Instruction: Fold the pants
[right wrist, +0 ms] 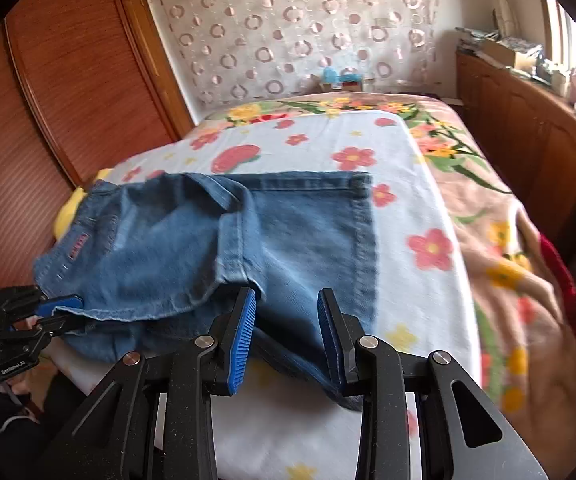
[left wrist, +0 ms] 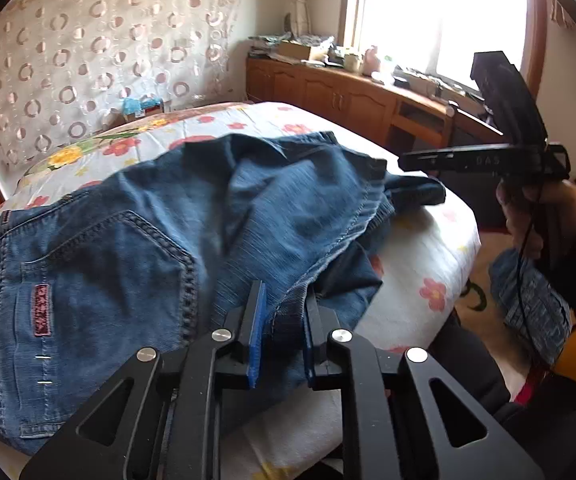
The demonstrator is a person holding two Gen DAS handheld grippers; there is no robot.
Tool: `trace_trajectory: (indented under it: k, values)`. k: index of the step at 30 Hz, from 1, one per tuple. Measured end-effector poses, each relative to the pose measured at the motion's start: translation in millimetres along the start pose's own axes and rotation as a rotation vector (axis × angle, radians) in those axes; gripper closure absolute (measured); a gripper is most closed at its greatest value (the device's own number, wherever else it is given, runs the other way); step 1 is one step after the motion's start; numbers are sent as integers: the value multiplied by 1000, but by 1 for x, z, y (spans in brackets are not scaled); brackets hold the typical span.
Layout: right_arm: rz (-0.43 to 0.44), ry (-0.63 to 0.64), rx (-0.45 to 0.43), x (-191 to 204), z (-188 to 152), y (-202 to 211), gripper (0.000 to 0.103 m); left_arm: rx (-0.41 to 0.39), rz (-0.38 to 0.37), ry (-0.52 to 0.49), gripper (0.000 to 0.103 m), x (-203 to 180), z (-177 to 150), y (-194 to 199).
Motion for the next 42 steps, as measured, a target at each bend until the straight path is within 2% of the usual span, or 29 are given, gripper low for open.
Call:
trace_trajectory:
  k: [7,12,16,19,23,24,26,29,34,38,42]
  values:
    - [97,-18,-36,1,13,-14,69,-22,12,20,86,9,6,4]
    - [110,8,-42,5,12,-19,69,-30,10,28,86,11,7,5]
    - [86,16,-5,1,5,-27,65,-31,9,30,86,11,7,4]
    - [82,7,28,-5,0,-35,65,-29,16,22,94,10,6,5]
    - [131,-17,86,-12,-7,-48,66,-52,27,21,94,9,9,11]
    - [134,-15,91,-11,-6,-50,80,-64,30,23,94,10,11,14]
    - [171,1,85,-8,0,-51,86,-80,33,26,94,12,14,20]
    - [195,29,35,1,17,-42,90,-115,44,33,95,18,22,34]
    - [231,92,-78,25,58,-14,91,-201,55,79,95,38,37,73]
    - [266,178,-170,58,97,6,91,-261,85,110,96,58,44,101]
    - [274,256,-224,89,121,17,91,-312,120,146,96,78,45,127]
Point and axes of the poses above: each gripper's, at about its wrist camera, not at the fingertips, and y roughly against the way its jaws point, x to its left, z to its top, the point moved 4 cm from there along -y, roughly the way its jaws point, and after that the axes turned 7 degrees about y, right-handed, at the moved point
